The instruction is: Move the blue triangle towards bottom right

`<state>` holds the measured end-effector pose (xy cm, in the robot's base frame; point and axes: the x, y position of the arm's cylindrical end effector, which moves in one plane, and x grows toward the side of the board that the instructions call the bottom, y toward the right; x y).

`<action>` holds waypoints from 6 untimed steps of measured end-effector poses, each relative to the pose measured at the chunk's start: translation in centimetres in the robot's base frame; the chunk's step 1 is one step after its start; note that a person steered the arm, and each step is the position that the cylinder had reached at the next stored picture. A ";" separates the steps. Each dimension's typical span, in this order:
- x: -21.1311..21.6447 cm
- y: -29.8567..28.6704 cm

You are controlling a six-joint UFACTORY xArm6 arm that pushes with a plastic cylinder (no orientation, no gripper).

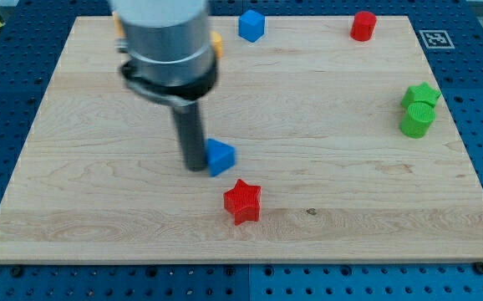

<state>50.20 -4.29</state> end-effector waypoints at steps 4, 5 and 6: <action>-5.3 12.9; -5.3 14.5; -5.3 13.6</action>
<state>44.92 9.35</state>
